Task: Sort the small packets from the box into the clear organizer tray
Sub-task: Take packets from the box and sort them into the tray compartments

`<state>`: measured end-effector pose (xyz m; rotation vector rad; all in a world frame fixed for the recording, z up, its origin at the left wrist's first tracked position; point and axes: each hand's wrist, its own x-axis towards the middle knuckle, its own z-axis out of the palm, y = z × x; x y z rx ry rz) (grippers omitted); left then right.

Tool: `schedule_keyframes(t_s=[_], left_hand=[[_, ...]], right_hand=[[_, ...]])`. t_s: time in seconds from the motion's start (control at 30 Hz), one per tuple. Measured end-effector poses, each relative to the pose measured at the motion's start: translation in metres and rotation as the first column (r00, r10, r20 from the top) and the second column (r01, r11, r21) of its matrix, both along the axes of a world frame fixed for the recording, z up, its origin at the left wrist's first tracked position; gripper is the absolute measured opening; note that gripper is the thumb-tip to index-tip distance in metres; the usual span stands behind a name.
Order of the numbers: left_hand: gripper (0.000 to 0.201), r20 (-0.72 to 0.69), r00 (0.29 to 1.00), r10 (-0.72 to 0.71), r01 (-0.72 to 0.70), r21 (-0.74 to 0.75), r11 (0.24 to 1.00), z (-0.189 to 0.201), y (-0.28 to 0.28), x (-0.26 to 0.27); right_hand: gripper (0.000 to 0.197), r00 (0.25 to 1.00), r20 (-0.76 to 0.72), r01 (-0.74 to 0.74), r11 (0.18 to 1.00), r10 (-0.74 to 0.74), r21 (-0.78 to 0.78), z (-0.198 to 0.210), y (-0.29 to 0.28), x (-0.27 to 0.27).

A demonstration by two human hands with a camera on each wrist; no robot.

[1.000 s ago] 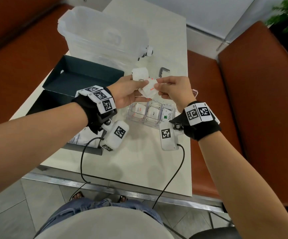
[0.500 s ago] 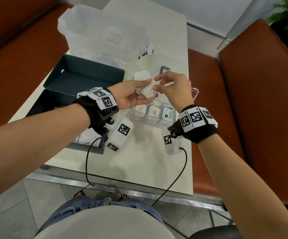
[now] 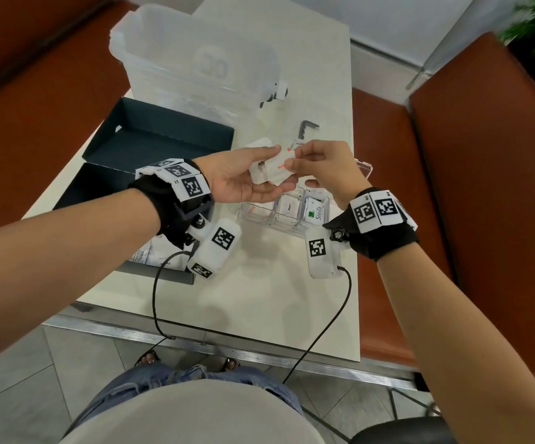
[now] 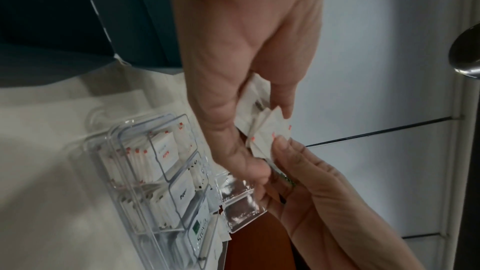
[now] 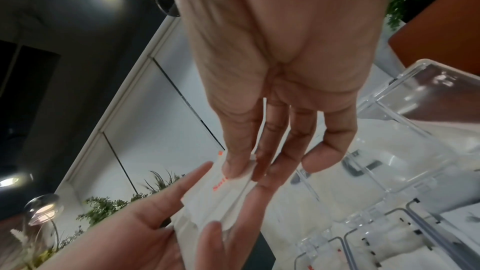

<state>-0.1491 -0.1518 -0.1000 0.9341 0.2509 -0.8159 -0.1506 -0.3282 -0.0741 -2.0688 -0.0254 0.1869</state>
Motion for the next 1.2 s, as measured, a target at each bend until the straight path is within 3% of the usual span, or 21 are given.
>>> schedule_keyframes(t_s=[0.17, 0.5, 0.67, 0.83, 0.97, 1.1, 1.2], left_hand=[[0.027, 0.021, 0.999, -0.025, 0.026, -0.037, 0.999, 0.004, 0.004, -0.002], [0.027, 0.007, 1.000, 0.008, -0.008, -0.069, 0.998, 0.007, 0.004, -0.003], [0.029, 0.004, 0.998, 0.057, -0.057, -0.059, 0.997, 0.005, 0.006, -0.003], [0.030, 0.000, 0.994, 0.110, -0.110, 0.019, 0.994, 0.003, 0.014, 0.000], [0.027, 0.113, 0.970, 0.217, -0.236, 0.202, 0.950, 0.002, 0.028, 0.010], [0.018, 0.146, 0.958, 0.249, -0.277, 0.221, 0.935, 0.003, 0.038, 0.012], [0.016, 0.152, 0.958, 0.245, -0.274, 0.223, 0.935, 0.002, 0.039, 0.010]], right_hand=[[0.014, 1.000, 0.012, -0.028, 0.999, 0.028, 0.045, 0.001, -0.002, -0.002], [0.026, 0.990, 0.124, -0.066, 0.996, 0.074, -0.067, 0.003, 0.007, -0.001], [0.018, 0.999, 0.051, -0.013, 1.000, 0.014, -0.024, -0.001, 0.010, 0.000], [0.013, 0.989, 0.125, 0.083, 0.997, -0.083, 0.002, -0.006, 0.012, 0.010], [0.019, 0.986, 0.151, 0.092, 0.983, -0.068, -0.158, -0.012, 0.008, 0.025], [0.022, 0.989, 0.077, -0.079, 0.897, 0.124, -0.434, -0.025, 0.017, 0.030], [0.022, 0.985, -0.011, -0.152, 0.819, 0.175, -0.553, -0.036, 0.028, 0.032]])
